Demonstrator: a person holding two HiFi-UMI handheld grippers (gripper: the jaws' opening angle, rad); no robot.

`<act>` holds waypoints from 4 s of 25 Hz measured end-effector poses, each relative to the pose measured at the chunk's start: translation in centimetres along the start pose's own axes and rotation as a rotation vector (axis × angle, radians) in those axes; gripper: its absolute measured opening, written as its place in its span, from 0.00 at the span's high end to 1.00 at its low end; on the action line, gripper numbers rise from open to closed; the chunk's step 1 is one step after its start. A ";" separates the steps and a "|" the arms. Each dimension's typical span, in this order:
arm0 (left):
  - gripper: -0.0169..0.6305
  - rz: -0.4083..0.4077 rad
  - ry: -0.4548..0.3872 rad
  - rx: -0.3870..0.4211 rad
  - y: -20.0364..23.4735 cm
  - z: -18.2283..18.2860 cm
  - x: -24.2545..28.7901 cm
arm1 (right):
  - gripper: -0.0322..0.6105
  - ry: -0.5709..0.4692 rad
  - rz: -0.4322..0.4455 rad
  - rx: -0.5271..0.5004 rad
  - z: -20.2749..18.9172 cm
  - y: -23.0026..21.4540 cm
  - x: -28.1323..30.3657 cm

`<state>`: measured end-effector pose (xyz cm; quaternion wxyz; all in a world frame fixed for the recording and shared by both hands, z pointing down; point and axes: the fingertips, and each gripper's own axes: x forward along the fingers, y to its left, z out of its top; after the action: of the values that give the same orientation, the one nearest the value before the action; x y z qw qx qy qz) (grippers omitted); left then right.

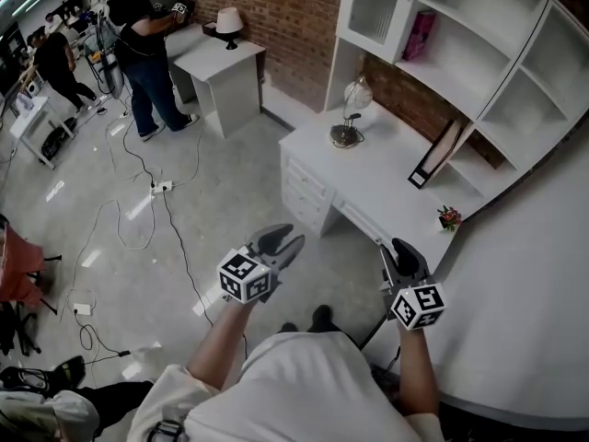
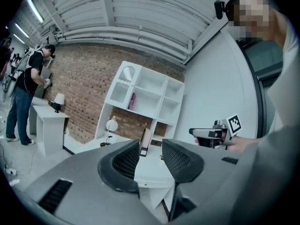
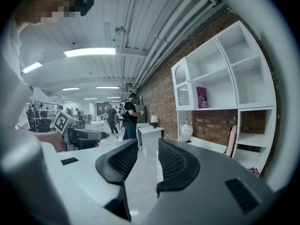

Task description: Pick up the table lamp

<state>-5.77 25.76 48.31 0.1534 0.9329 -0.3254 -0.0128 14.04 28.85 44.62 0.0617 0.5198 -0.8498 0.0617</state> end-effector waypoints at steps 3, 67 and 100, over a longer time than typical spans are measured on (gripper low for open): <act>0.71 0.004 0.002 -0.001 0.7 0.2 0.6 | 0.72 0.003 0.003 0.002 0.0 -0.5 0.9; 0.72 0.038 0.064 -0.024 29.6 7.0 34.3 | 0.72 0.070 0.125 0.069 2.4 -25.1 40.1; 0.72 -0.127 0.193 -0.113 44.8 3.7 43.0 | 0.69 0.179 0.009 0.158 0.9 -28.3 58.0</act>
<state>0.58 -34.74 61.30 0.2354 0.9385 -0.2479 0.0492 12.94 -34.92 54.66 0.0959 0.5117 -0.8357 0.1748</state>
